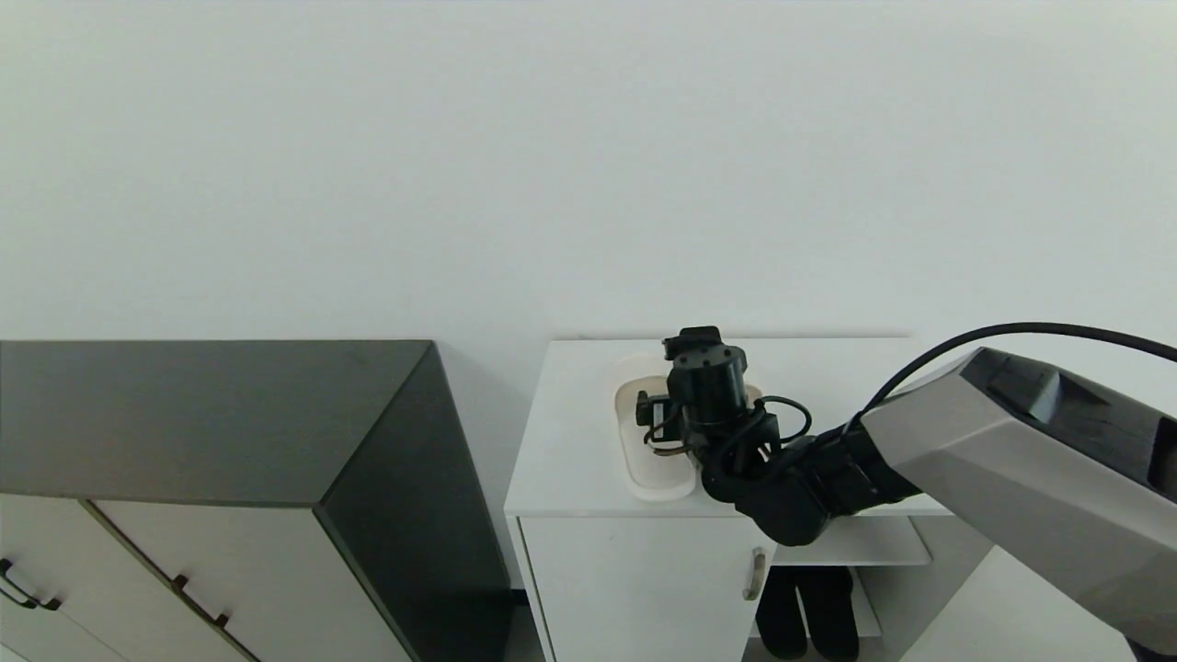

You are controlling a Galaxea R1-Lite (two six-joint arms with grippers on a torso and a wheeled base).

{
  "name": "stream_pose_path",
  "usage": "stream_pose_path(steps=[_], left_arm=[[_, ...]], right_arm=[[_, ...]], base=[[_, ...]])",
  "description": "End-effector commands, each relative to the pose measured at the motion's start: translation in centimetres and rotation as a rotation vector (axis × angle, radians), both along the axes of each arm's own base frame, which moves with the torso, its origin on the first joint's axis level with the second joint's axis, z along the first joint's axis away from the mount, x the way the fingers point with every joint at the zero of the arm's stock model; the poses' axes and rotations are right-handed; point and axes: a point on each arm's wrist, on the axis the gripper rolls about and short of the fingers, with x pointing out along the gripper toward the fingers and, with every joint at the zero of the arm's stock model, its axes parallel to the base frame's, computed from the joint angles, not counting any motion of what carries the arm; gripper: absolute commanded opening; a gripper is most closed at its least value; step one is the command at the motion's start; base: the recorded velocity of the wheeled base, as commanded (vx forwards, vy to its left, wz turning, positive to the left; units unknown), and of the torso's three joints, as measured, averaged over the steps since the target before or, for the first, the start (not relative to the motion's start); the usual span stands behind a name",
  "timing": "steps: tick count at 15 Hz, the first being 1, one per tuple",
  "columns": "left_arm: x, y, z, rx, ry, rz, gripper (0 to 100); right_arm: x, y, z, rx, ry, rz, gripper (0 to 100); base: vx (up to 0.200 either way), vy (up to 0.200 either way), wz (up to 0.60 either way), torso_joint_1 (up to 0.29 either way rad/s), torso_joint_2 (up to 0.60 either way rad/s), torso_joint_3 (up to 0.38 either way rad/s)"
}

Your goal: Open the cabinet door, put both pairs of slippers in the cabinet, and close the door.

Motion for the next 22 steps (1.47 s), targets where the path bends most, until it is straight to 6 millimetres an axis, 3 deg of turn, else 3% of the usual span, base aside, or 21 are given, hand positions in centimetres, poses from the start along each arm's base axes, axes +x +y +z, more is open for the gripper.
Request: stream_pose_path(steps=[1, 2, 11, 15, 17, 19, 22], left_arm=[[0.0, 0.0, 0.0, 0.0, 0.0, 0.0, 0], [0.0, 0.0, 0.0, 0.0, 0.0, 0.0, 0], [0.0, 0.0, 0.0, -0.011, 0.0, 0.0, 0], [0.0, 0.0, 0.0, -0.009, 0.0, 0.0, 0], [0.0, 0.0, 0.0, -0.011, 0.0, 0.0, 0], [0.0, 0.0, 0.0, -0.011, 0.0, 0.0, 0], [0.0, 0.0, 0.0, -0.009, 0.0, 0.0, 0]], right_arm=[[1.0, -0.1, -0.7, -0.003, 0.002, -0.014, 100], [1.1, -0.2, -0.7, -0.008, 0.0, -0.014, 0], [0.2, -0.2, 1.0, 0.004, -0.021, -0.007, 0], [-4.2, -0.7, 2.4, -0.01, 0.012, 0.087, 0], [-6.8, -1.9, 3.7, 0.006, 0.02, 0.175, 0], [-10.3, -4.3, 5.6, 0.039, 0.022, 0.288, 0], [-11.1, -5.2, 5.9, 0.043, 0.026, 0.286, 0]], base=[[0.0, 0.0, 0.0, 0.0, 0.0, 0.0], [0.0, 0.0, 0.0, 0.0, 0.0, 0.0], [0.0, 0.0, 0.0, 0.0, 0.0, 0.0], [0.0, 0.0, 0.0, 0.0, 0.0, 0.0], [0.0, 0.0, 0.0, 0.0, 0.0, 0.0], [0.0, 0.0, 0.0, 0.0, 0.0, 0.0], [0.0, 0.0, 0.0, 0.0, 0.0, 0.0]])
